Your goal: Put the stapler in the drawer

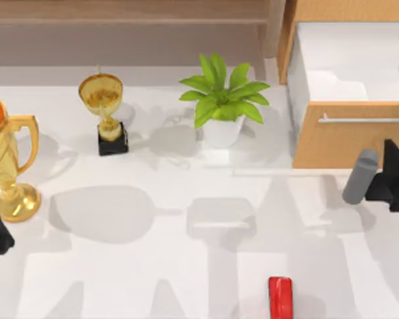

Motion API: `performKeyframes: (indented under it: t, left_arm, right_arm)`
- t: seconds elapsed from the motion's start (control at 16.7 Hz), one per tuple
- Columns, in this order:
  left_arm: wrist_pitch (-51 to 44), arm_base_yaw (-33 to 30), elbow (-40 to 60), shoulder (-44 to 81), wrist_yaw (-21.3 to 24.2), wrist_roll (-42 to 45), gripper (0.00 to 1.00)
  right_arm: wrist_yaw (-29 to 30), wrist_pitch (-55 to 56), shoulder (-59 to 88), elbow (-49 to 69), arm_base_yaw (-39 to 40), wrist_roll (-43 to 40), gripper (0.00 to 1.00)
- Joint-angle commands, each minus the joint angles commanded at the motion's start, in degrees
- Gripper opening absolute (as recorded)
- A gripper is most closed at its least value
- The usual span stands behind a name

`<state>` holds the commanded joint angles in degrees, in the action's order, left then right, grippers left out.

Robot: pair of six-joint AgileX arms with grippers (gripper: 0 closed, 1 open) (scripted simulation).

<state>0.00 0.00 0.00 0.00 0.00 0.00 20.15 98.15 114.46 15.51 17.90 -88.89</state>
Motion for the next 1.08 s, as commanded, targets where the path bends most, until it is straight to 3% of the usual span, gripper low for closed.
performKeyframes:
  t: [1.08]
  left_arm:
    - [0.00,0.00,0.00,0.00,0.00,0.00,1.00]
  right_arm:
    - [1.80,1.71,1.73,-3.66,2.87,0.58,1.00]
